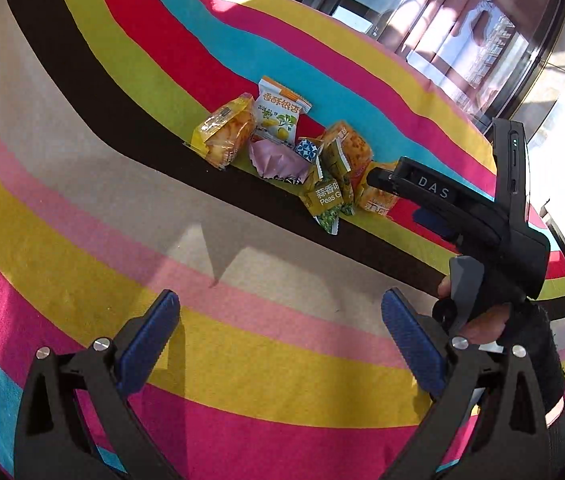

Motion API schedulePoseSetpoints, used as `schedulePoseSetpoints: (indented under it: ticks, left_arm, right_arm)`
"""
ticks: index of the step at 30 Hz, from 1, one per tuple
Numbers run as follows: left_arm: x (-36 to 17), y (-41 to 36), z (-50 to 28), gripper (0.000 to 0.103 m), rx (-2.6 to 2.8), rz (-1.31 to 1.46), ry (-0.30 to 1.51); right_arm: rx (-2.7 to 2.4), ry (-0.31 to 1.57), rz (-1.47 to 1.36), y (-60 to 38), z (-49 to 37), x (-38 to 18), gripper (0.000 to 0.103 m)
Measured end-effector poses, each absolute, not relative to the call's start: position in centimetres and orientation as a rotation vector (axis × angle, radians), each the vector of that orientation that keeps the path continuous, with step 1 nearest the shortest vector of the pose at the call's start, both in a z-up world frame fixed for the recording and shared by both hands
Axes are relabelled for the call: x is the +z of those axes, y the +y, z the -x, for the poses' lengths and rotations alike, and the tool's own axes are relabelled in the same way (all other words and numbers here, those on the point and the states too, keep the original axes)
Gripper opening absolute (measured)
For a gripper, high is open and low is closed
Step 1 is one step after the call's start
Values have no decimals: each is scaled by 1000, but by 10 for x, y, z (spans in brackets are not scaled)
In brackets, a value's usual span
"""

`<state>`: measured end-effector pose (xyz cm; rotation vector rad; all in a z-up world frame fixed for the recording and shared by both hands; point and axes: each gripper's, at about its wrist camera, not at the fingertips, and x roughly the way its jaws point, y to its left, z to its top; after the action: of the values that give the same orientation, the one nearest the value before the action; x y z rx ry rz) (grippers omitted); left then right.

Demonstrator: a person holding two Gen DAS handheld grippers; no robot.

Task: Organize snacks
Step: 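Grasp the yellow bread bag with the right tool, then lift the bread bag with the right tool while the left tool grasps the green pea snack bag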

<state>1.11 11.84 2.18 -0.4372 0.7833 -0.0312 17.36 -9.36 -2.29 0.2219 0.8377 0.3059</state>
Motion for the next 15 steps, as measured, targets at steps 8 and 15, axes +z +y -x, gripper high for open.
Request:
schedulePoseSetpoints:
  ticks: [8, 15]
  left_arm:
    - [22, 119, -10, 101, -33, 442, 779]
    - [21, 118, -9, 101, -29, 437, 780]
  right_arm:
    - [422, 833, -257, -115, -140, -24, 36]
    - [468, 828, -354, -190, -50, -28, 36]
